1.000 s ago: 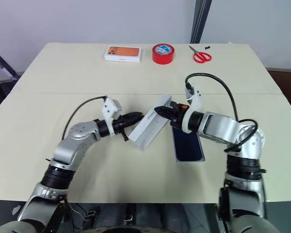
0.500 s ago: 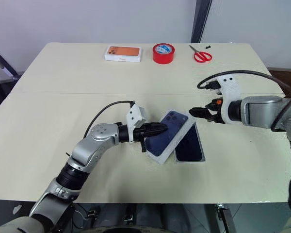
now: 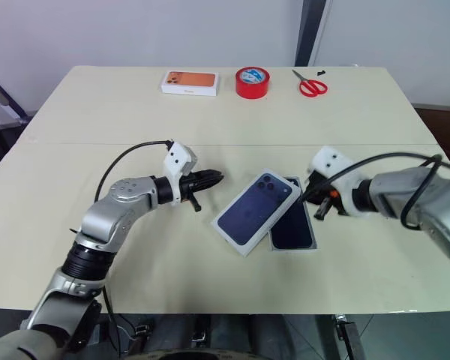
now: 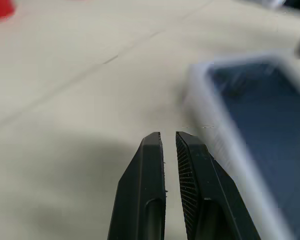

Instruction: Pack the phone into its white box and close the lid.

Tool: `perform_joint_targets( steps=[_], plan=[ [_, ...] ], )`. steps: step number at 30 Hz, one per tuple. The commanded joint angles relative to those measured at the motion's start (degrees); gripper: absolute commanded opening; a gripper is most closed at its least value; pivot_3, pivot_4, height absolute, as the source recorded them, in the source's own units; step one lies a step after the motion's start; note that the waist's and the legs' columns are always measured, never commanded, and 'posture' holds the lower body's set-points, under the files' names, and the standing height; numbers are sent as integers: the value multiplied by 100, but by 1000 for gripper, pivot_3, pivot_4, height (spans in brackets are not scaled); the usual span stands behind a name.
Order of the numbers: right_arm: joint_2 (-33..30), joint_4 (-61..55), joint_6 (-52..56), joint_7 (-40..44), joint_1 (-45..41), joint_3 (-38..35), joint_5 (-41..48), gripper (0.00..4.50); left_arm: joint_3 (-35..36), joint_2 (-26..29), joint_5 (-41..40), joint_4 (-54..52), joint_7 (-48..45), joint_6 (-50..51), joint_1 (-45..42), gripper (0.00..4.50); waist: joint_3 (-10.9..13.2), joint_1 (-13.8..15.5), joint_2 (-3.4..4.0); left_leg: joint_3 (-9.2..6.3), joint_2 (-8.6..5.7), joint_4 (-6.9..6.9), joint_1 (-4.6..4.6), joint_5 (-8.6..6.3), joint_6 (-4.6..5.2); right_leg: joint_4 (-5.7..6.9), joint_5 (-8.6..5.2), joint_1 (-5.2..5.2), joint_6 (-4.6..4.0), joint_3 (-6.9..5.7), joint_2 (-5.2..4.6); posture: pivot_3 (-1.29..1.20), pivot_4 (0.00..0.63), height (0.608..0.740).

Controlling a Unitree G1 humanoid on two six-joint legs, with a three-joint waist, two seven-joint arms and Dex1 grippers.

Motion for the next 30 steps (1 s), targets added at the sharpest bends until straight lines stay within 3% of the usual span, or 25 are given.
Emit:
perform_joint_targets(
  steps=[1,7,12,30],
  plan=[
    [230,-286,126,15,17,104,-304,54,-385,137,167,-64,-281,51,-82,507,0,14,1,0,-2,1,0,1,-1,0,0,0,0,0,-3,0,150,725],
    [631,-424,352,-22,-13,292,-672,54,-985,83,284,-5,-734,41,-136,507,0,111,0,0,-4,2,-1,4,-6,-2,0,-1,-1,1,-6,0,150,725],
    [780,-356,528,45,-141,137,-803,54,-1016,-236,129,56,-871,162,-348,507,0,118,0,0,-4,3,-3,4,-7,-2,0,-1,-1,1,-7,0,150,725],
    [515,243,322,589,-20,-189,-1564,54,-1359,-1198,412,763,-931,-2,-877,507,-1,116,1,2,-7,7,-3,4,-6,4,0,-1,0,0,0,0,150,725]
  ],
)
